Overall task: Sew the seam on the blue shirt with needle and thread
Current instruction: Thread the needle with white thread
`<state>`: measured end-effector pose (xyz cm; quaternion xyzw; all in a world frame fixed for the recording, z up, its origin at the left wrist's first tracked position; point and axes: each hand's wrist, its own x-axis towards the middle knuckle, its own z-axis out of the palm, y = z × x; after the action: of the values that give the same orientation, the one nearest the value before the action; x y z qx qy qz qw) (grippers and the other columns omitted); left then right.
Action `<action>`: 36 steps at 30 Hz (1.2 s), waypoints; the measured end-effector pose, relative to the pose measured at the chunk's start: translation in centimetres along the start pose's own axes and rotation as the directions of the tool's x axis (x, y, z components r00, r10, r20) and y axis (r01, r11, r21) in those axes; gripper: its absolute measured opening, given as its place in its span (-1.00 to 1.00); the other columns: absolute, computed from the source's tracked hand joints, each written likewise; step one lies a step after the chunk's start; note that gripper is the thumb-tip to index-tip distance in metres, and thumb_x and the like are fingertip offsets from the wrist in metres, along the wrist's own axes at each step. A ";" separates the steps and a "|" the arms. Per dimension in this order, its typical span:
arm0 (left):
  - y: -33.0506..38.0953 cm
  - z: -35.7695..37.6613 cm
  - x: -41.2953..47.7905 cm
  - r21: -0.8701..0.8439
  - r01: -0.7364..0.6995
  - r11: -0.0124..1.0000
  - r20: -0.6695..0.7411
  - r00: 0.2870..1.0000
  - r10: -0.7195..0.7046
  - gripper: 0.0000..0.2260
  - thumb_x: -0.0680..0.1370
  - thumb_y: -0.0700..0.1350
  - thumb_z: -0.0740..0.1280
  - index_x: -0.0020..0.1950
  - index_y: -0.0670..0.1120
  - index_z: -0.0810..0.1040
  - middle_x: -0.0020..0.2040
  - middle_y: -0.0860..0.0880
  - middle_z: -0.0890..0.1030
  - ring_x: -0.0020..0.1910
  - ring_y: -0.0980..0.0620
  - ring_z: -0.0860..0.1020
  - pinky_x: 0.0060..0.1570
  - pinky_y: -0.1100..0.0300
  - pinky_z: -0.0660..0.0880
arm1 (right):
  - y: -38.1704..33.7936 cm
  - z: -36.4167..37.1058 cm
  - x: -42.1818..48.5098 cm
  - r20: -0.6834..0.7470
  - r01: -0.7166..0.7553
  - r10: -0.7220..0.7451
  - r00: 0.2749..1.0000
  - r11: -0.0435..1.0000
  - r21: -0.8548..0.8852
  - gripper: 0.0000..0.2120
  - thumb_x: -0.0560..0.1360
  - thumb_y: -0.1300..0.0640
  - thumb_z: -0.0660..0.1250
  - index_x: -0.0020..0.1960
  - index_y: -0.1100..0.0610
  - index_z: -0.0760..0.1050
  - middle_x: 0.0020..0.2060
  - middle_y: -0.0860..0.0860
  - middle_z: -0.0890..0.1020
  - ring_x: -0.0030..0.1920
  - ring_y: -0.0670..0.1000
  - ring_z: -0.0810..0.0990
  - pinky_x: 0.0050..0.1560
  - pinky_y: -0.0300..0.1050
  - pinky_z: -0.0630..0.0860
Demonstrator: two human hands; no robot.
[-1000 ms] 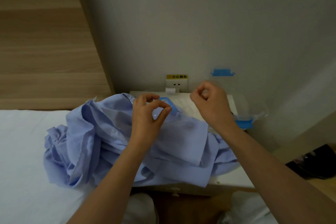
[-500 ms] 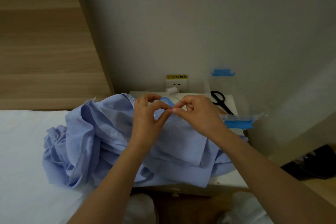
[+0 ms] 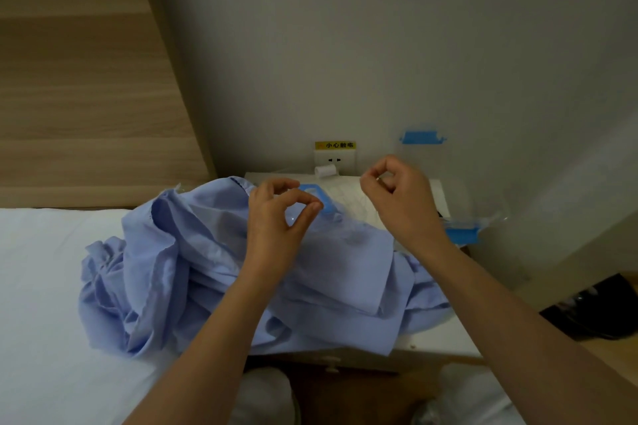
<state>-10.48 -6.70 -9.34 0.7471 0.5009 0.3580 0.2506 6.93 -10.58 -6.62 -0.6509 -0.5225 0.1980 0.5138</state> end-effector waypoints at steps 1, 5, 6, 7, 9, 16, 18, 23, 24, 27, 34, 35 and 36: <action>0.0 0.0 0.0 -0.005 0.005 1.000 -0.001 1.000 -0.005 -0.91 0.52 -0.01 0.38 -0.03 0.03 0.64 0.20 -0.01 0.48 0.20 0.10 0.33 0.08 0.53 0.17 | 0.0 -0.1 0.1 -0.009 -0.008 0.008 1.000 1.000 0.023 -0.75 0.53 0.22 0.32 -0.29 0.03 0.39 -0.64 -0.14 0.37 -0.55 -0.13 0.32 -0.42 -0.24 0.33; -0.1 -0.1 -0.1 -0.016 0.035 0.999 -0.007 0.999 -0.035 -0.92 0.51 -0.02 0.39 -0.03 0.04 0.64 0.20 0.00 0.48 0.20 0.10 0.33 0.12 0.35 0.22 | 0.1 -0.5 0.6 0.004 -0.087 0.087 0.996 0.989 0.117 -0.80 0.53 0.25 0.33 -0.27 0.13 0.44 -0.64 -0.15 0.33 -0.57 -0.16 0.29 -0.48 -0.39 0.25; -0.1 -0.1 0.0 -0.021 0.053 0.998 -0.012 0.999 -0.053 -0.94 0.51 -0.02 0.39 -0.04 0.05 0.63 0.20 0.01 0.48 0.20 0.10 0.33 0.14 0.30 0.22 | 0.1 -0.5 0.6 0.021 -0.106 0.105 0.994 0.986 0.125 -0.82 0.53 0.24 0.33 -0.25 0.16 0.46 -0.64 -0.16 0.33 -0.57 -0.16 0.28 -0.49 -0.40 0.24; -0.1 -0.1 0.0 -0.026 0.069 0.997 -0.015 0.998 -0.069 -0.96 0.51 -0.02 0.39 -0.05 0.07 0.62 0.19 0.01 0.48 0.20 0.11 0.32 0.14 0.27 0.22 | 0.1 -0.5 0.5 0.036 -0.119 0.115 0.993 0.985 0.129 -0.84 0.53 0.24 0.34 -0.23 0.18 0.48 -0.65 -0.17 0.33 -0.58 -0.16 0.28 -0.50 -0.41 0.23; -0.4 -0.1 0.0 -0.037 0.080 0.996 -0.016 0.997 -0.081 -0.95 0.52 -0.03 0.40 -0.04 0.09 0.61 0.15 0.04 0.48 0.20 0.09 0.34 0.16 0.22 0.27 | 0.0 -0.6 0.4 0.064 -0.132 0.125 0.990 0.983 0.127 -0.86 0.53 0.23 0.35 -0.21 0.18 0.51 -0.65 -0.18 0.36 -0.59 -0.17 0.29 -0.51 -0.40 0.23; 0.1 -0.6 -0.2 -0.185 0.174 0.967 -0.126 0.972 -0.199 -0.92 0.57 -0.03 0.32 0.03 0.13 0.53 0.03 0.01 0.58 -0.05 0.12 0.55 -0.07 0.25 0.50 | 0.0 -1.0 0.4 0.083 -0.194 0.183 0.980 0.969 0.154 -0.85 0.52 0.21 0.37 -0.23 0.12 0.53 -0.64 -0.18 0.37 -0.60 -0.17 0.28 -0.54 -0.39 0.23; 0.9 -0.7 -0.5 -0.250 0.183 0.951 -0.137 0.965 -0.222 -0.91 0.57 -0.05 0.31 -0.10 0.12 0.54 -0.15 0.05 0.62 -0.19 0.14 0.57 -0.19 0.29 0.49 | 0.0 -1.0 0.3 0.083 -0.199 0.188 0.979 0.968 0.152 -0.85 0.51 0.22 0.37 -0.24 0.12 0.54 -0.64 -0.18 0.37 -0.59 -0.16 0.29 -0.53 -0.40 0.24; 2.5 -0.3 -0.6 -0.370 0.194 0.909 0.133 0.979 -0.155 -0.77 0.60 -0.05 0.27 -0.18 0.00 0.66 -0.43 0.05 0.55 -0.45 0.17 0.44 -0.39 0.35 0.38 | -0.1 -1.0 0.3 0.097 -0.210 0.198 0.975 0.968 0.134 -0.89 0.52 0.20 0.37 -0.19 0.15 0.56 -0.61 -0.16 0.39 -0.60 -0.17 0.31 -0.54 -0.41 0.25; 2.8 -0.1 -0.6 -0.420 0.225 0.879 0.200 0.968 -0.152 -0.76 0.60 -0.05 0.26 -0.13 -0.06 0.68 -0.47 0.09 0.51 -0.46 0.19 0.40 -0.39 0.36 0.36 | -0.2 -1.0 0.2 0.101 -0.212 0.200 0.975 0.968 0.131 -0.90 0.52 0.19 0.37 -0.18 0.15 0.56 -0.59 -0.13 0.40 -0.59 -0.17 0.31 -0.54 -0.41 0.25; 3.5 0.5 -0.7 -0.574 0.384 0.724 0.346 0.914 -0.211 -0.73 0.60 -0.04 0.25 0.02 -0.17 0.67 -0.50 0.11 0.44 -0.45 0.16 0.32 -0.37 0.31 0.32 | -0.7 -1.0 -0.1 0.130 -0.211 0.195 0.972 0.969 0.126 -0.91 0.52 0.16 0.37 -0.12 0.18 0.59 -0.48 0.05 0.42 -0.55 -0.16 0.30 -0.52 -0.39 0.28; 3.9 1.1 -0.4 -0.707 0.593 0.384 0.473 0.801 -0.366 -0.86 0.56 -0.11 0.32 0.00 -0.11 0.66 -0.23 0.00 0.58 -0.35 0.14 0.44 -0.31 0.31 0.42 | -0.8 -0.6 -1.0 0.233 -0.152 0.134 0.963 0.987 0.061 -0.88 0.53 0.17 0.37 -0.13 0.23 0.56 -0.58 -0.03 0.39 -0.53 -0.12 0.31 -0.45 -0.33 0.30; 3.8 1.1 -0.4 -0.711 0.594 0.377 0.470 0.799 -0.374 -0.88 0.56 -0.13 0.33 0.00 -0.11 0.65 -0.22 0.00 0.60 -0.35 0.15 0.46 -0.28 0.30 0.43 | -0.8 -0.6 -1.1 0.238 -0.147 0.128 0.963 0.987 0.064 -0.87 0.53 0.19 0.37 -0.12 0.26 0.56 -0.62 -0.10 0.34 -0.57 -0.15 0.27 -0.49 -0.38 0.27; 3.8 1.1 -0.3 -0.712 0.594 0.376 0.464 0.799 -0.383 -0.89 0.55 -0.13 0.34 -0.01 -0.10 0.65 -0.21 0.00 0.61 -0.35 0.16 0.49 -0.24 0.29 0.44 | -0.8 -0.6 -1.1 0.241 -0.144 0.123 0.963 0.987 0.070 -0.87 0.53 0.20 0.36 -0.12 0.28 0.55 -0.64 -0.12 0.32 -0.59 -0.15 0.26 -0.50 -0.40 0.25</action>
<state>-7.56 -8.46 -7.31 0.3866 0.4361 0.3736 0.7217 6.61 -11.88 -6.03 -0.6337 -0.5257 0.3305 0.4613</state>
